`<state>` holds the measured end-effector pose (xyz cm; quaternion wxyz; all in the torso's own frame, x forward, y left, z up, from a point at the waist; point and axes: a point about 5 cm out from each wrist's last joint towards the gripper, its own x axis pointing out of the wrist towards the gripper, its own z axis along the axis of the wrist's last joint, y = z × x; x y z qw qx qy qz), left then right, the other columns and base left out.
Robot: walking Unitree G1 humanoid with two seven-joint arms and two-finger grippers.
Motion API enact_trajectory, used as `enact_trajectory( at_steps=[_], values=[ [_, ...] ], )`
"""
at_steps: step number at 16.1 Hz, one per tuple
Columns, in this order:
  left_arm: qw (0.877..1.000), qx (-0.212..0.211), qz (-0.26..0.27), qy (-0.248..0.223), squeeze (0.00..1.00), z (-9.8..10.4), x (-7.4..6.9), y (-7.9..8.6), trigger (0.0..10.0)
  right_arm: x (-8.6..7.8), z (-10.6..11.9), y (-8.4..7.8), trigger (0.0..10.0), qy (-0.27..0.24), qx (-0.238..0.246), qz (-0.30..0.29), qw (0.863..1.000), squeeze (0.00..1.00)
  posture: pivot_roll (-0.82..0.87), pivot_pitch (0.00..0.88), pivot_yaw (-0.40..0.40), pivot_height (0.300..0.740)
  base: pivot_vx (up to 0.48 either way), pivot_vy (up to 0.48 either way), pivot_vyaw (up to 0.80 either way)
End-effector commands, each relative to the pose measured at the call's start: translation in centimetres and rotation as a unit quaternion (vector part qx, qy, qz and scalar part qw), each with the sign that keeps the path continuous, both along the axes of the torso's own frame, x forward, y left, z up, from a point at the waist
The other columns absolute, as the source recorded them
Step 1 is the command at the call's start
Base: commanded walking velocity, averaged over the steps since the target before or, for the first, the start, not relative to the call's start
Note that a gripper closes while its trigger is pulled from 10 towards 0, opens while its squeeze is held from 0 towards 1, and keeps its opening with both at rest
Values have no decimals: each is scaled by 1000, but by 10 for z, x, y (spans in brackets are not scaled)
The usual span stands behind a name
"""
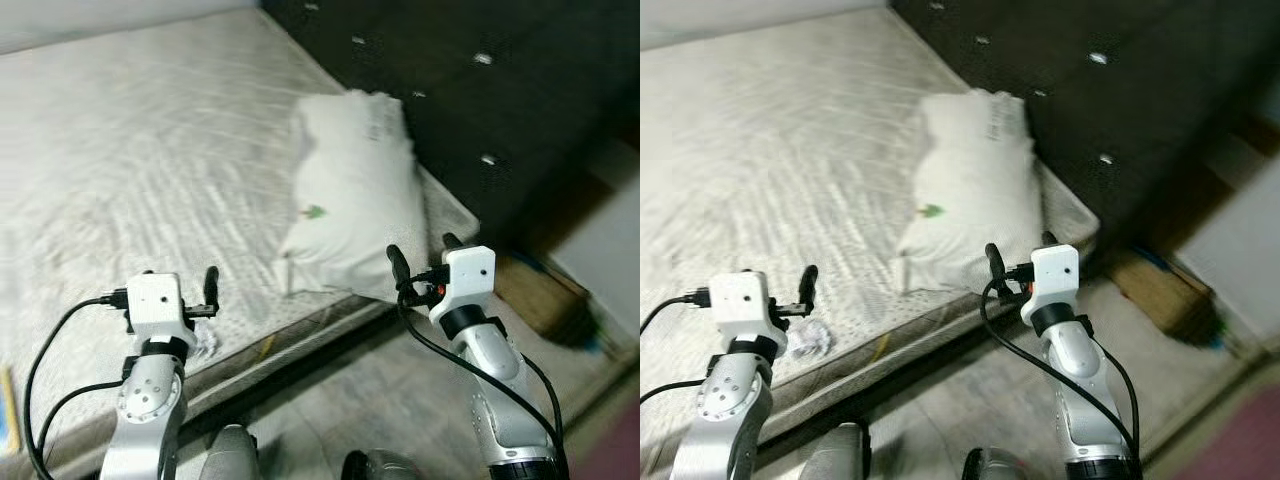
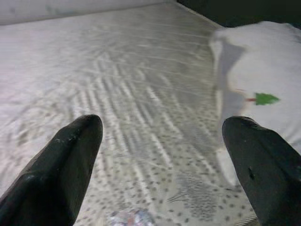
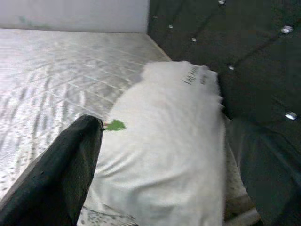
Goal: Clean up the room
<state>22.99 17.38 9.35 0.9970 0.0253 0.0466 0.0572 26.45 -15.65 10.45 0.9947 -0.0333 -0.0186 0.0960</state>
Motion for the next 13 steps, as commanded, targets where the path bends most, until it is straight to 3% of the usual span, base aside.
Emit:
enact_trajectory(
  at_steps=[1, 4, 13],
  values=[
    [1000, 3, 3, 6, 0, -3, -2, 0, 10000, -3, 1, -3, 10000, -1, 4, -6, 1000, 0, 34, 126, -76, 740, 0, 0, 781],
    [1000, -5, -17, 9, 0, -5, -2, -6, 10000, -2, 0, -1, 10000, 2, 8, -6, 1000, 0, 36, 122, -77, 740, 0, 0, 775],
    [1000, 0, -11, 5, 0, -3, 2, -4, 10000, -2, -1, -1, 10000, 4, 13, -14, 1000, 0, 32, 130, -75, 740, 0, 0, 765]
  ],
)
